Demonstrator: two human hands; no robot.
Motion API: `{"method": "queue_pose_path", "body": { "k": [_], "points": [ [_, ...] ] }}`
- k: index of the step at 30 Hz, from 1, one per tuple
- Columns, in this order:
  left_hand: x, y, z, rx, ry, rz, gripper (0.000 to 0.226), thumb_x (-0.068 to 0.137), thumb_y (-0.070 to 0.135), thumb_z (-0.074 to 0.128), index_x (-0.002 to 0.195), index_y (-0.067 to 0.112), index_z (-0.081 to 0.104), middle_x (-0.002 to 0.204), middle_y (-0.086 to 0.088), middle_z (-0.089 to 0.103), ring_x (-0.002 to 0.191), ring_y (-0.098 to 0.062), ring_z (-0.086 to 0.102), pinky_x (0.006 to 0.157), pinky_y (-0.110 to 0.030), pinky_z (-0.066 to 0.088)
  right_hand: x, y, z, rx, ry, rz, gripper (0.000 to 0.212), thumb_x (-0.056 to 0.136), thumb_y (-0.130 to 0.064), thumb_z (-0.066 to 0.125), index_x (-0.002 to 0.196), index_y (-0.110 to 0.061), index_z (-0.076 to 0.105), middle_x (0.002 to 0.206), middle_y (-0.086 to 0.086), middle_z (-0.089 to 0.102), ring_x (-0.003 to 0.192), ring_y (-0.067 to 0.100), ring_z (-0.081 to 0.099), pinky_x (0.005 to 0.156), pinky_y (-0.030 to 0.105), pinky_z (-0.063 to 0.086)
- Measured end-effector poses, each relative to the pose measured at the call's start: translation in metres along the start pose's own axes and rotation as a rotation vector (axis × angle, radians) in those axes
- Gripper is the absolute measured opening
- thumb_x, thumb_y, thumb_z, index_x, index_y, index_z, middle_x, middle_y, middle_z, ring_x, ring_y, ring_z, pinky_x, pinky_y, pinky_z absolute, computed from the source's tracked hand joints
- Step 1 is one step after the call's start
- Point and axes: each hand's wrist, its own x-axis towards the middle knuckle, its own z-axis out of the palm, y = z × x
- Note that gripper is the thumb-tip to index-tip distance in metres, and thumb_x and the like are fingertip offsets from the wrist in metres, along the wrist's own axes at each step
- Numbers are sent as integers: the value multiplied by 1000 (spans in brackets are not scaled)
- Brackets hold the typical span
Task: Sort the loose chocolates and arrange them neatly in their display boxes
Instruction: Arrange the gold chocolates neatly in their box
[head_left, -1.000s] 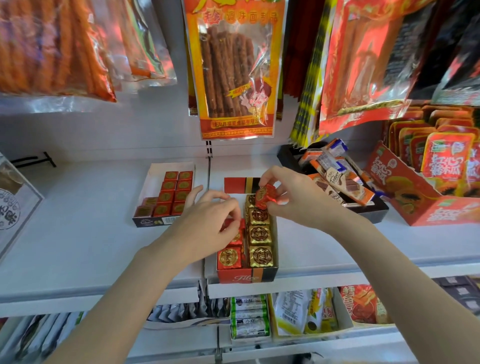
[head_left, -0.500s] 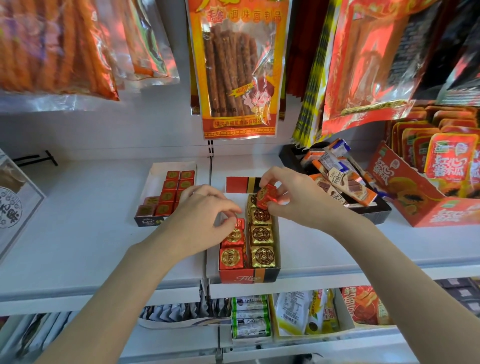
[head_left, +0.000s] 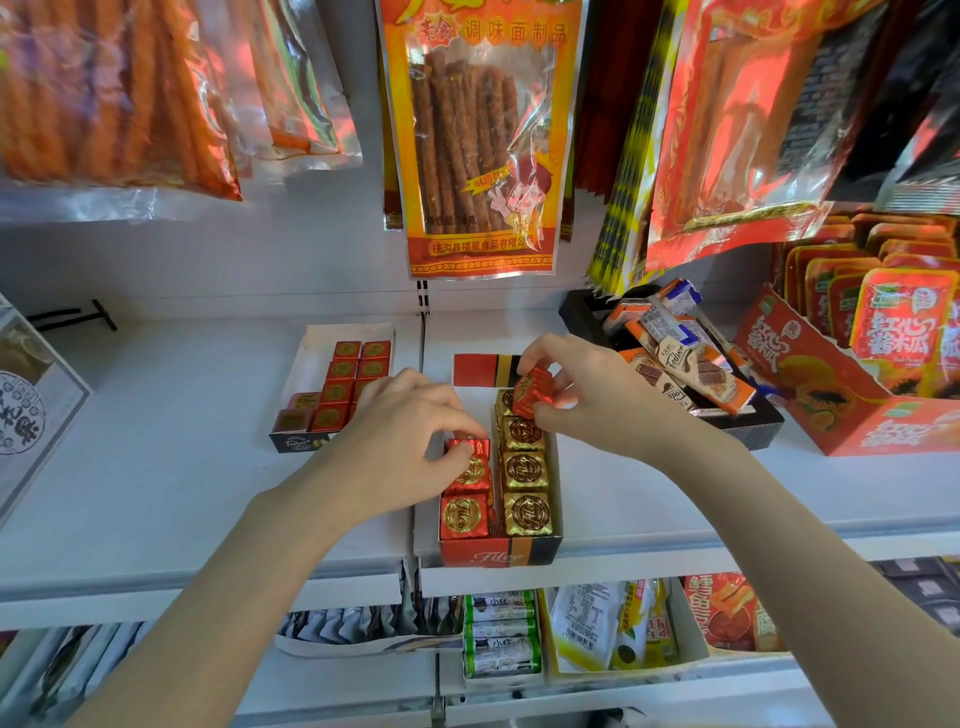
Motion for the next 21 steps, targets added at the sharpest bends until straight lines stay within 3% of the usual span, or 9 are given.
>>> {"method": "queue_pose_path", "body": {
  "k": [4,9,14,21],
  "points": [
    [-1,-2,1,41,-14,-14,30,92,37,42,116,35,60,98,23,43,106,-3,28,98,-28,12,0,-1,0,0,-6,1,31,80,-11,62,109,-14,53,111,6,54,90,17,58,73,25,50],
    [1,-1,4,111,-47,-41,57,79,52,23,125,36,53,115,18,46,119,-8,29,104,-31,11,0,-1,1,8,-4,3,30,80,-11,62,109,-15,53,111,5,55,88,17,59,67,16,47],
    [6,-4,7,106,-89,-117,39,96,43,30,131,35,45,134,16,42,128,-11,23,108,-37,12,0,-2,1,3,0,4,30,81,-12,61,110,-15,53,111,3,54,87,15,59,61,10,45],
    [16,-9,2,-30,-68,-169,29,92,31,49,118,33,58,119,12,58,120,-18,34,102,-40,26,0,-2,2,21,2,4,29,81,-10,62,108,-13,53,107,2,53,82,14,58,64,5,44]
  ]
}}
